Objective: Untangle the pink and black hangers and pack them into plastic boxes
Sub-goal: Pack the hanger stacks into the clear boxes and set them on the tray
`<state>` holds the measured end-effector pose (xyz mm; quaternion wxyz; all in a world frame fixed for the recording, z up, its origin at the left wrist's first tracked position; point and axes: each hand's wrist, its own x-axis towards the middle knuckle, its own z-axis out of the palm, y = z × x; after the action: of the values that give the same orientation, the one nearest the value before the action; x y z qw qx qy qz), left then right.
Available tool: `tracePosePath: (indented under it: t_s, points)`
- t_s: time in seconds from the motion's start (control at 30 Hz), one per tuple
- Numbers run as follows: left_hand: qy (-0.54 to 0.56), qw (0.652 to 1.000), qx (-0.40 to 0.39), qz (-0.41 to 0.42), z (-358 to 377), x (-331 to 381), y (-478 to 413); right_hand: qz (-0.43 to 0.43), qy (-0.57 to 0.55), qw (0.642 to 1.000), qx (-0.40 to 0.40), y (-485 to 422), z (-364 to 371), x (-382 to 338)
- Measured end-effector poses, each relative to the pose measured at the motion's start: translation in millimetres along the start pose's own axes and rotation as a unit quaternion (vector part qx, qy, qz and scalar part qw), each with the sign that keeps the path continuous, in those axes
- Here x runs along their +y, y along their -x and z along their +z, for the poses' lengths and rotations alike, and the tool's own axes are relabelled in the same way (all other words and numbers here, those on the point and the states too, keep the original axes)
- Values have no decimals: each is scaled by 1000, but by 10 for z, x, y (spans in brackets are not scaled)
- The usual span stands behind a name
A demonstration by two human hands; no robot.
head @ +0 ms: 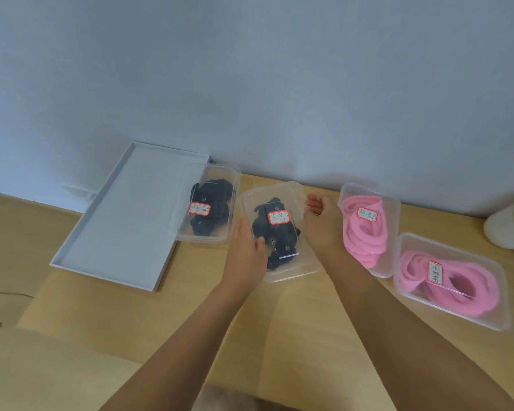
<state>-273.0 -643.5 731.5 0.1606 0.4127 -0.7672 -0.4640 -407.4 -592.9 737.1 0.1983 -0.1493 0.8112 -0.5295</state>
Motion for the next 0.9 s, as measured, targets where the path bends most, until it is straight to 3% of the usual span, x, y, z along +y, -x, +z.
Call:
tracePosePath:
  t_s: [0.17, 0.33, 0.47, 0.57, 0.77, 0.9]
  points:
    - [-23, 999, 12, -34, -7, -36, -67, 12, 42, 996, -78, 30, 30, -5]
    - [-58, 998, -1, -36, -14, -13, -114, -8, 151, 986, -75, 179, -102, 84]
    - [-73, 996, -38, -16, 3, 52, -80, -50, 303, 947, -93, 244, -109, 46]
    - [-169, 984, -60, 11, 40, 82, -56, -62, 366, 924, -90, 254, -101, 16]
    - [-247, 966, -81, 19, 52, 43, -47, -123, 396, 890, -188, 257, -83, 61]
    - [-311, 946, -77, 40, 66, 24, -44, -151, 414, 880, -178, 249, -69, 94]
